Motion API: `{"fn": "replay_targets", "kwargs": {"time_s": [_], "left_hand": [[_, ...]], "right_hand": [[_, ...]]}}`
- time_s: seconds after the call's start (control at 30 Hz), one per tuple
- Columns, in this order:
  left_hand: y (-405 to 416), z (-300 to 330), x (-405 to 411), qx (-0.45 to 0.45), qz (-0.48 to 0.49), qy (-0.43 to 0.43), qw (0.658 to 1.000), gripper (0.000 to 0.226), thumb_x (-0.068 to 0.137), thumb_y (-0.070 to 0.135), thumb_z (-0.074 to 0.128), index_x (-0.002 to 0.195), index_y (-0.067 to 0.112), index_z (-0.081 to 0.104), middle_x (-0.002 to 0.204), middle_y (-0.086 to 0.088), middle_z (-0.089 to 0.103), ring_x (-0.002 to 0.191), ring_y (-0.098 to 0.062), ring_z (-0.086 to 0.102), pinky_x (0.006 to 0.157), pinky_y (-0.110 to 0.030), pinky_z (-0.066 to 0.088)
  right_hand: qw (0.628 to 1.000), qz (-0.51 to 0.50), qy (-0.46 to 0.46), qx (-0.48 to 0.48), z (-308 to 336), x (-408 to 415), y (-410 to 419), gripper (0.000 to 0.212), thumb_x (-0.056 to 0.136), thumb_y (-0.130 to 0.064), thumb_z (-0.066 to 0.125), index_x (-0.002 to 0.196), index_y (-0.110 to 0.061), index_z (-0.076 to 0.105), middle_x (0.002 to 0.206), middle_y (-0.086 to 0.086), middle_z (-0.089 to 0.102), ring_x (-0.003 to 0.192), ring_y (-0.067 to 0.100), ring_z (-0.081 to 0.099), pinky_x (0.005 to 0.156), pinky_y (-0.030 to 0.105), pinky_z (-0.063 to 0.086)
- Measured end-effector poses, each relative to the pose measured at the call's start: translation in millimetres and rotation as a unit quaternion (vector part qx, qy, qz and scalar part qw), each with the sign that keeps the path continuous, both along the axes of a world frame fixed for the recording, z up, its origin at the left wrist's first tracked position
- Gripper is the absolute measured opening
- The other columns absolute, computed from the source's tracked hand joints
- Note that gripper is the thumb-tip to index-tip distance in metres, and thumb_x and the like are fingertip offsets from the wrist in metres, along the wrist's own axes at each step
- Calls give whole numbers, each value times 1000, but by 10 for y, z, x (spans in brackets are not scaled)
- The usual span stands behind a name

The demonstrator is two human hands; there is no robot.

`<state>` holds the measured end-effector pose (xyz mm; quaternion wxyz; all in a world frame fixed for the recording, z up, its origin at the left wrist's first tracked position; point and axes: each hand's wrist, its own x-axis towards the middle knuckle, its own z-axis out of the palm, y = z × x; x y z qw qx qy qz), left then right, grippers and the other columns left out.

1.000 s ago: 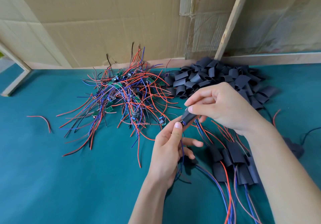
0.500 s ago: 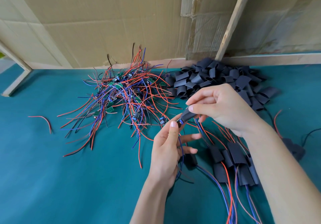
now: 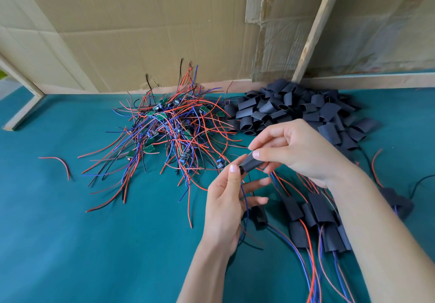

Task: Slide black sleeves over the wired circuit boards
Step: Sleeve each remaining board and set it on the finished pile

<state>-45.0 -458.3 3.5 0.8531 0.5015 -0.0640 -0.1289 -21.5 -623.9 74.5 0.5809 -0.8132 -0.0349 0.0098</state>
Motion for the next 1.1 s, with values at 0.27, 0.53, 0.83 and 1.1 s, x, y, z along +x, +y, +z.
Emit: {"fn": "replay_targets", "kwargs": {"time_s": [0.27, 0.53, 0.83, 1.1], "left_hand": [[-15, -22, 5, -21, 9, 10, 1000, 42, 103, 37, 44, 130, 13, 67, 122, -11, 73, 98, -29, 74, 72, -29, 59], [23, -14, -5, 19, 12, -38, 999, 31, 105, 15, 48, 120, 21, 75, 110, -9, 76, 88, -22, 74, 72, -26, 56], [55, -11, 12, 38, 98, -37, 994, 17, 87, 20, 63, 92, 16, 79, 84, -11, 72, 69, -17, 65, 62, -24, 52], [208, 8, 102, 14, 249, 3, 968, 29, 82, 18, 49, 69, 16, 75, 71, -10, 69, 59, -16, 60, 54, -22, 51]], "right_hand": [[998, 10, 36, 45, -37, -13, 78, 6, 92, 0, 72, 96, -2, 75, 85, 16, 79, 69, 27, 74, 66, 28, 61], [997, -18, 34, 67, -17, -18, 56, 7, 92, -7, 73, 90, 0, 74, 79, 23, 75, 65, 26, 71, 59, 27, 58], [998, 19, 33, 54, 0, -26, 195, 9, 92, -8, 74, 88, 0, 74, 75, 17, 75, 59, 21, 69, 54, 26, 57], [979, 136, 136, -62, -25, -88, 398, 8, 89, -6, 76, 86, 1, 74, 61, 7, 66, 47, 17, 63, 43, 24, 51]]}}
